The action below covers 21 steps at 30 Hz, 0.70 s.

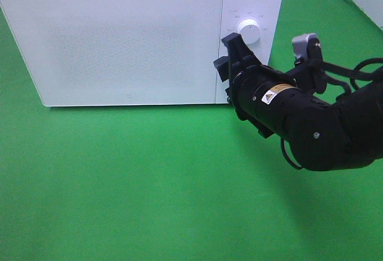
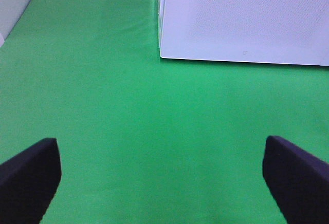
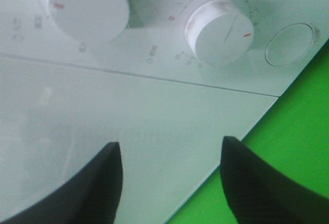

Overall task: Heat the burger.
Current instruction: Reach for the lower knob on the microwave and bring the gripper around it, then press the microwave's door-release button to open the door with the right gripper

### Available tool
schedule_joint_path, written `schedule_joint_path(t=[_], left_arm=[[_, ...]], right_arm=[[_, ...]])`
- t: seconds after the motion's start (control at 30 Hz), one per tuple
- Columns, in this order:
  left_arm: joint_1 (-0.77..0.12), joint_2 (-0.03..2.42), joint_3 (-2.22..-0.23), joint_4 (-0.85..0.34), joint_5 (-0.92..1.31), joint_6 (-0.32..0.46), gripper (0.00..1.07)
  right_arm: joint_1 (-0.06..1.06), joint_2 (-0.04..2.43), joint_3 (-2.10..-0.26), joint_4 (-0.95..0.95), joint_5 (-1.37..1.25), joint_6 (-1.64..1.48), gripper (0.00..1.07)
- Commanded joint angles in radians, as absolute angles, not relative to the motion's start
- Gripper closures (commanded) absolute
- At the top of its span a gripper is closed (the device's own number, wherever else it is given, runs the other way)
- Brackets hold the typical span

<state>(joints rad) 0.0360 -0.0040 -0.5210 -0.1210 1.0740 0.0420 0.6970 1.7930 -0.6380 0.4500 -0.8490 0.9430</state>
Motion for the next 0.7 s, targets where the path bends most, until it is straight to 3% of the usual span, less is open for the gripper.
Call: schedule_joint_path(t=[0.03,0.2,0.47,0.7], left_arm=[[0.036,-0.021,-0.518,-0.129,1.064,0.04,0.07],[0.036,-0.021,-0.518,-0.129,1.064,0.04,0.07],[0.036,-0.021,-0.518,-0.129,1.064,0.04,0.07],[0.036,-0.021,-0.518,-0.129,1.064,0.04,0.07]], right_arm=[[0.688,1.715,-0.637,0.383,-0.714,0.741,0.51],[0.688,1.644,-0.637,0.359,-0.613,0.533,0.5],[0.688,1.473,-0.637,0.294,-0.307,0.065,0.28],[0.688,1.387,-0.639,0.289,-0.13,-0.076,0.29]])
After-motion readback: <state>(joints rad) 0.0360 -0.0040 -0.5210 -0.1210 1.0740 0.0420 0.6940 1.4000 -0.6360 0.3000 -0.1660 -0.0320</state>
